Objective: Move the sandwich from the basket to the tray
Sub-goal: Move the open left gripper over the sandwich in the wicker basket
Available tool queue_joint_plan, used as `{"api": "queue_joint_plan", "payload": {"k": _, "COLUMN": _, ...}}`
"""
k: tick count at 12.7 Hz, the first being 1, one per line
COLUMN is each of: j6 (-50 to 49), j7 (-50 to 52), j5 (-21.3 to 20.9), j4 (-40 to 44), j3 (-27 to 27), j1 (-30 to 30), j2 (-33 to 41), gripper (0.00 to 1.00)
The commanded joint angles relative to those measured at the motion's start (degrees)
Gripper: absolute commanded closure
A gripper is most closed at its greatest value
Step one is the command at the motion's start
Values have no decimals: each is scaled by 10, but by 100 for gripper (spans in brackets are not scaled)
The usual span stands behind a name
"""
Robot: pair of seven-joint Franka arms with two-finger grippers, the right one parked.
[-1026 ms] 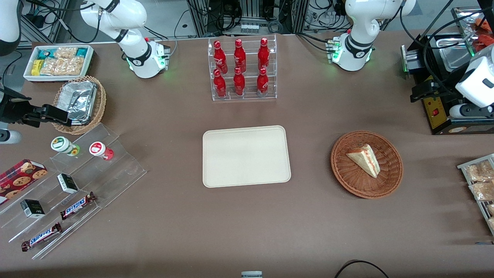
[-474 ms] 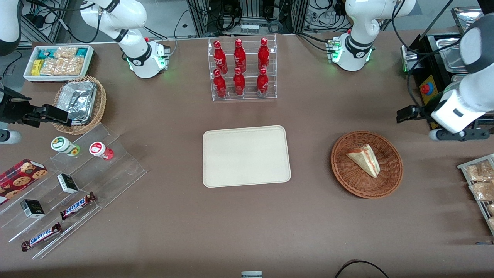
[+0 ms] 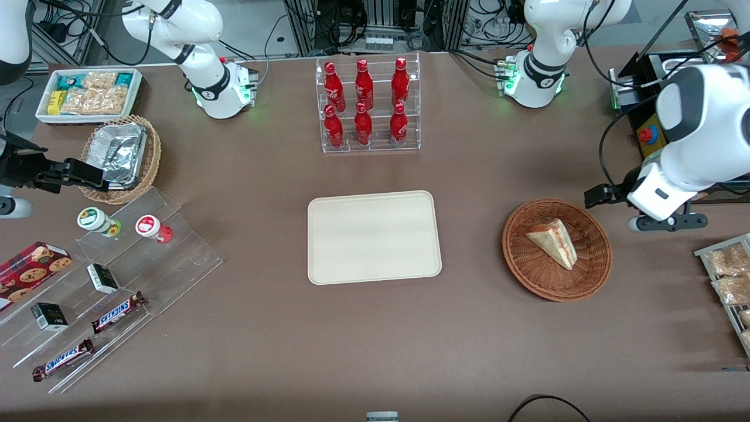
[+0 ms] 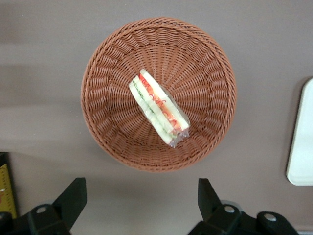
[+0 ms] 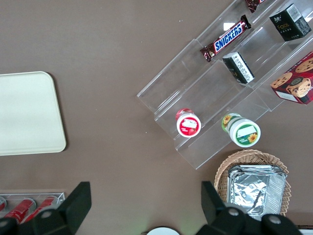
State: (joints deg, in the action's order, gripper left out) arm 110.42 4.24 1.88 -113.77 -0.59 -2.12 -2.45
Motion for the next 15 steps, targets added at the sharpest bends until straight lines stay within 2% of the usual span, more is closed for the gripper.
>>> {"api": "queue_joint_plan", "payload": {"k": 1, "j6": 44, "j7": 57, "j5": -3, "j4": -20, "j3": -1, "j1": -11, "j2": -14, "gripper": 0}}
{"api": "queue_joint_plan", "payload": {"k": 3, "j6": 62, "j7": 132, "j5": 0, "j4": -23, "j3": 2, "j1": -17, "j2": -26, "gripper": 0}}
{"api": "queue_joint_plan", "payload": {"k": 7, "j6": 158, "j7": 353, "j5": 1, "j4": -72, "j3": 3, "j1": -43, "j2": -34, "gripper": 0}}
{"api": "queue_joint_plan", "payload": {"k": 12, "j6": 213, "j7": 435, "j5": 1, "j4": -104, "j3": 3, "j1": -47, "j2": -49, "gripper": 0}}
{"api": "queue_joint_plan", "payload": {"k": 15, "j6": 218, "j7": 438, "j5": 1, "j4": -114, "j3": 2, "j1": -45, "j2": -53, "gripper": 0}}
